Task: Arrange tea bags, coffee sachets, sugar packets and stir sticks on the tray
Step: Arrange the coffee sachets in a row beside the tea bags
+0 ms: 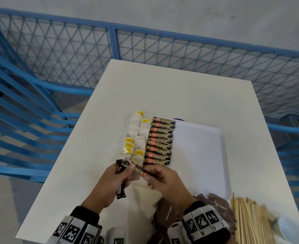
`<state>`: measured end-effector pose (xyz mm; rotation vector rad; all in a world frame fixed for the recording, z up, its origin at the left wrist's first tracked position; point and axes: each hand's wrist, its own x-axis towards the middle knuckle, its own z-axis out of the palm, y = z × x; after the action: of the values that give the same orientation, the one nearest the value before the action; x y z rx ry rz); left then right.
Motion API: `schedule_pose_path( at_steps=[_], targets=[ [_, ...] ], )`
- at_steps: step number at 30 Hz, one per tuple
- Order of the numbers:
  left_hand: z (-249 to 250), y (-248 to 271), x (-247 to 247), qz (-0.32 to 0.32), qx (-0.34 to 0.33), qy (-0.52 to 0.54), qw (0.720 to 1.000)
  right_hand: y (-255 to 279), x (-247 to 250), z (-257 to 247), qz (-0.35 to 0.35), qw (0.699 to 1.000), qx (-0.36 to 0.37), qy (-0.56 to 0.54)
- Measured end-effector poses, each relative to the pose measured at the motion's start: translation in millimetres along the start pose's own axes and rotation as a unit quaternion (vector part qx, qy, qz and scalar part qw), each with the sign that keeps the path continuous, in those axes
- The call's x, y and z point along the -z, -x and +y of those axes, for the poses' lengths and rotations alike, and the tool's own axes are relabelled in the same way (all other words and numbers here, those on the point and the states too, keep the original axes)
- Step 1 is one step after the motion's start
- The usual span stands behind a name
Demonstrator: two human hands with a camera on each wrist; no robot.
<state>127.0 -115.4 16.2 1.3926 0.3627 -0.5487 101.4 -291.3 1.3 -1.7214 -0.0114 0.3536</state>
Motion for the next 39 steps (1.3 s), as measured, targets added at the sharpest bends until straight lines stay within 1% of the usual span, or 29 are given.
schedule_pose_path(
  at_steps=[4, 8, 10, 12, 14, 16, 18, 21, 23, 25, 27, 28, 29, 30, 33, 35, 37, 39],
  targets=[
    [-1.5, -2.3, 5.2, 0.028, 0.018, -0.020, 0.999, 1.7, 6.7, -1.4, 0.007, 0.999, -0.031, -0.029],
    [-1.0, -2.2, 7.4, 0.027, 0.026, -0.049, 0.998, 1.0, 12.4, 0.5, 0.023, 0.997, -0.060, -0.035],
    [-1.6, -1.2, 6.1, 0.030, 0.026, -0.055, 0.998, 0.9, 15.2, 2.0, 0.034, 0.997, -0.065, -0.016],
    [-1.6, -0.1, 3.2, 0.033, 0.024, -0.057, 0.998, 2.4, 17.1, 2.2, 0.021, 0.997, -0.064, 0.032],
    [-2.7, -0.6, 0.6, 0.026, 0.009, -0.075, 0.997, 4.9, 15.6, 1.2, -0.024, 0.992, -0.049, 0.113],
    [-1.9, 1.1, -4.3, 0.001, -0.023, -0.146, 0.989, 5.8, 12.7, -2.6, -0.044, 0.982, -0.018, 0.182],
    [-0.4, 3.9, -10.8, -0.022, -0.051, -0.204, 0.977, 4.0, 10.9, -7.6, -0.029, 0.980, 0.011, 0.194],
    [0.5, 5.3, -15.0, -0.013, -0.046, -0.230, 0.972, 1.6, 10.0, -10.4, -0.017, 0.983, 0.031, 0.182],
    [0.0, 5.4, -14.3, -0.006, -0.040, -0.222, 0.974, 1.4, 11.3, -7.1, -0.006, 0.989, 0.008, 0.149],
    [-2.1, 5.6, -11.8, -0.009, -0.033, -0.229, 0.973, 1.4, 14.1, -4.4, 0.021, 0.997, -0.051, 0.051],
    [-5.7, 6.2, -8.7, -0.020, -0.024, -0.262, 0.964, 2.4, 15.6, -3.1, 0.043, 0.989, -0.114, -0.088],
    [-8.4, 5.7, -7.3, -0.027, -0.023, -0.277, 0.960, 3.2, 16.5, -2.9, 0.052, 0.981, -0.132, -0.136],
    [-10.0, 5.5, -6.6, -0.030, -0.027, -0.286, 0.957, 3.8, 18.0, -0.8, 0.059, 0.976, -0.143, -0.155],
    [-12.7, 3.6, -5.4, -0.030, -0.031, -0.289, 0.956, 4.7, 19.8, 2.3, 0.059, 0.975, -0.151, -0.149],
    [-15.0, 2.8, -3.7, -0.012, -0.031, -0.283, 0.959, 10.0, 26.8, 12.7, 0.028, 0.986, -0.156, -0.061],
    [-17.9, 1.3, -0.3, 0.003, -0.023, -0.271, 0.962, 13.5, 31.9, 18.5, 0.018, 0.986, -0.163, -0.018],
    [-20.8, -0.4, 2.6, 0.014, -0.017, -0.271, 0.962, 15.8, 35.0, 23.1, 0.033, 0.985, -0.172, 0.004],
    [-23.9, -2.7, 5.3, 0.029, -0.001, -0.270, 0.962, 14.8, 37.3, 29.3, 0.071, 0.981, -0.179, 0.012]
  ],
)
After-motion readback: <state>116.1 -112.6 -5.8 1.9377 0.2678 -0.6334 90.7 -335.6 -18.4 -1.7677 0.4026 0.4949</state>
